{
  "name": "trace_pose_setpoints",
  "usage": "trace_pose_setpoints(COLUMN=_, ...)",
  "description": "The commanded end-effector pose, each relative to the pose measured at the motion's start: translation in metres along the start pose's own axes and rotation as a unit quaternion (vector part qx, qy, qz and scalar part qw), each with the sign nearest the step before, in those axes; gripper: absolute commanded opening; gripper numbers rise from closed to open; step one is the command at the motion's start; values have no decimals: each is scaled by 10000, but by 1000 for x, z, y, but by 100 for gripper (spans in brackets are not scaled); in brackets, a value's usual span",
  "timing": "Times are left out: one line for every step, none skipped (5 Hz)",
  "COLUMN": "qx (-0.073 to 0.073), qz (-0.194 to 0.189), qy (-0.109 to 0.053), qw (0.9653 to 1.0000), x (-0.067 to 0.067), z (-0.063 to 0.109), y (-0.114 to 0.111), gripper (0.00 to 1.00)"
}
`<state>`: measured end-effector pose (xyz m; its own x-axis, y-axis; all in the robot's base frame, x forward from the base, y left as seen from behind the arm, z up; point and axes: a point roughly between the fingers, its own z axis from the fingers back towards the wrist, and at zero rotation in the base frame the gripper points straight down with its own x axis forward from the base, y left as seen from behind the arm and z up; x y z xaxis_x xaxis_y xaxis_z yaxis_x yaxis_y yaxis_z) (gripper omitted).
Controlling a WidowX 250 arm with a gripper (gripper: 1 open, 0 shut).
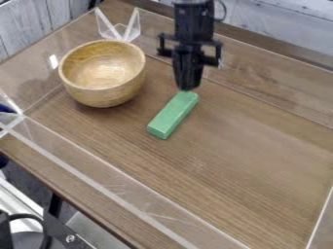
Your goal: Remove the green block from inside the brown bowl and put it on the table
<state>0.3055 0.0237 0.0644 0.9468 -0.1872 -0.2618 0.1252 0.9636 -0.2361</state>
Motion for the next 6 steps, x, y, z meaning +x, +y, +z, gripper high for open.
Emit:
trace_pose_setpoints(qx=127, qz=-66, qy=-58, qw=9999, x=8, z=7, y=2, gripper=0)
trace_pose_setpoints(qx=141, qz=-67, qy=108, qw=9998, x=12, z=2, y=6, gripper=0)
trace_pose_setpoints(qx=-8, qz=-122, qy=116, qw=9999, x=12, z=0, y=10, gripper=100)
trace_pose_setpoints(qx=-5, qz=-170, qy=41, qw=9998, x=2, z=0, y=8, gripper=100)
trace_pose_setpoints(qx=48, qz=-229, qy=-192, qw=9995, x=-11, z=12, y=4, gripper=100)
trace_pose_setpoints(qx=345, qz=-296, qy=-441, qw=9980, x=-22, z=39, y=-2, gripper=100)
